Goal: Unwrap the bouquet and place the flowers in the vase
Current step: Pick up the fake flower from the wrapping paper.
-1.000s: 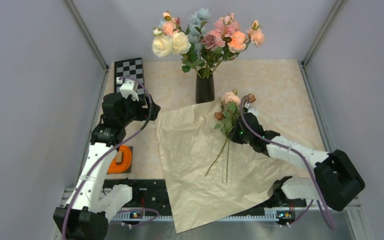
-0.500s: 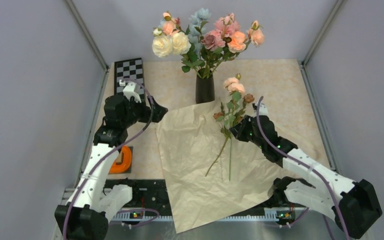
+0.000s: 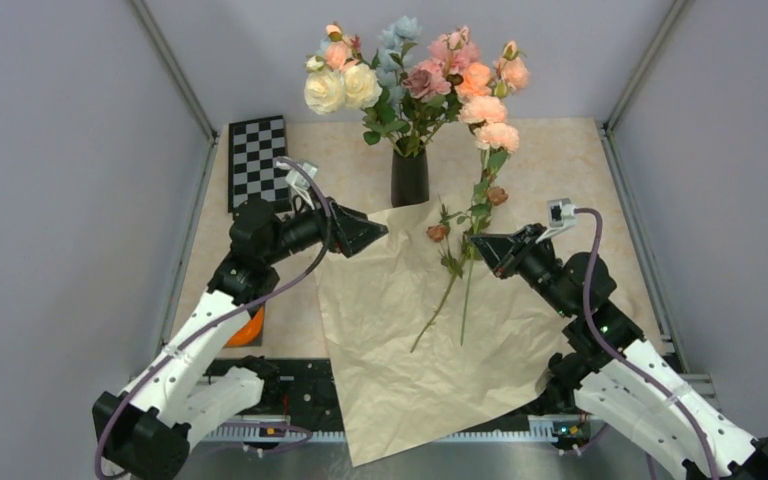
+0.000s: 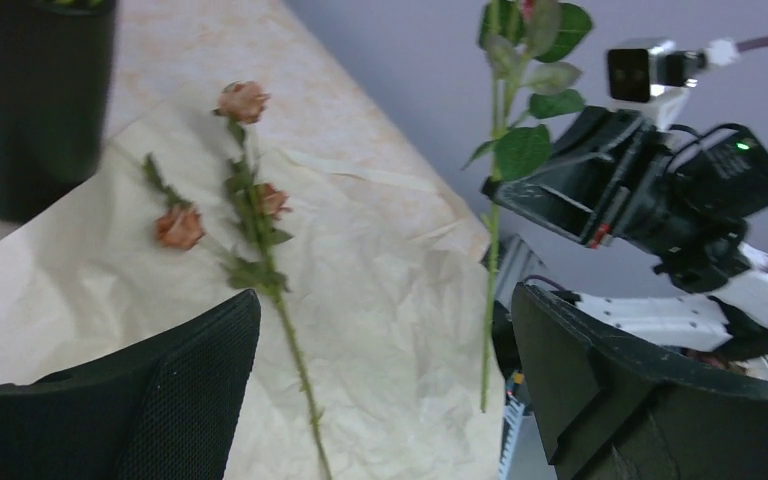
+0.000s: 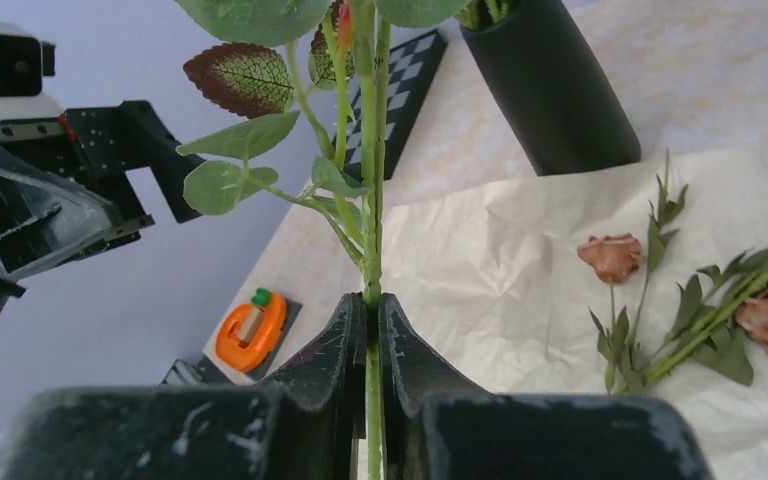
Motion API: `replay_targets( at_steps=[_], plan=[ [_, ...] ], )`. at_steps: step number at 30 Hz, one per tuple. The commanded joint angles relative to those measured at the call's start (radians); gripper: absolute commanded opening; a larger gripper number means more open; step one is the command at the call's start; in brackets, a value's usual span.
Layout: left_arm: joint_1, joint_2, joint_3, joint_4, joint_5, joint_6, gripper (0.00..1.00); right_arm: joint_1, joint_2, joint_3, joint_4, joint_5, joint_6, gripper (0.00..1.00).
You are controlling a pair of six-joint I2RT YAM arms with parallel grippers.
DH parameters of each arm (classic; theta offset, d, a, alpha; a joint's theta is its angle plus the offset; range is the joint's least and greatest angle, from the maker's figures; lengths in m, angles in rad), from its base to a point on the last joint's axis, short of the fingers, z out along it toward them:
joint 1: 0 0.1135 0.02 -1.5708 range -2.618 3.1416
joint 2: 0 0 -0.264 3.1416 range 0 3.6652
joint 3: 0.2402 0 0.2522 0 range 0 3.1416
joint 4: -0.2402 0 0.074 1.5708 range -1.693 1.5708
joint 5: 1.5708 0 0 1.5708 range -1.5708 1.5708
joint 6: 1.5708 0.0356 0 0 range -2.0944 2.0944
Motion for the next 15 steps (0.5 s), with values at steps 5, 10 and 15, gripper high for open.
replay_targets(
  at_steps=[5,10,15],
  plan=[
    [-0.129,0.073,0.118,0.386,0.087,-0.211,0.99,0.012,0.043,0.144,0.159,-0.221,-0.102,0.00],
    [-0.193,0.142,0.181,0.428,0.076,-0.219,0.99,0.012,0.151,0.216,0.267,-0.379,-0.103,0.00],
    [-0.213,0.174,0.221,0.475,0.071,-0.234,0.99,0.020,0.248,0.266,0.326,-0.509,-0.091,0.00]
  ],
)
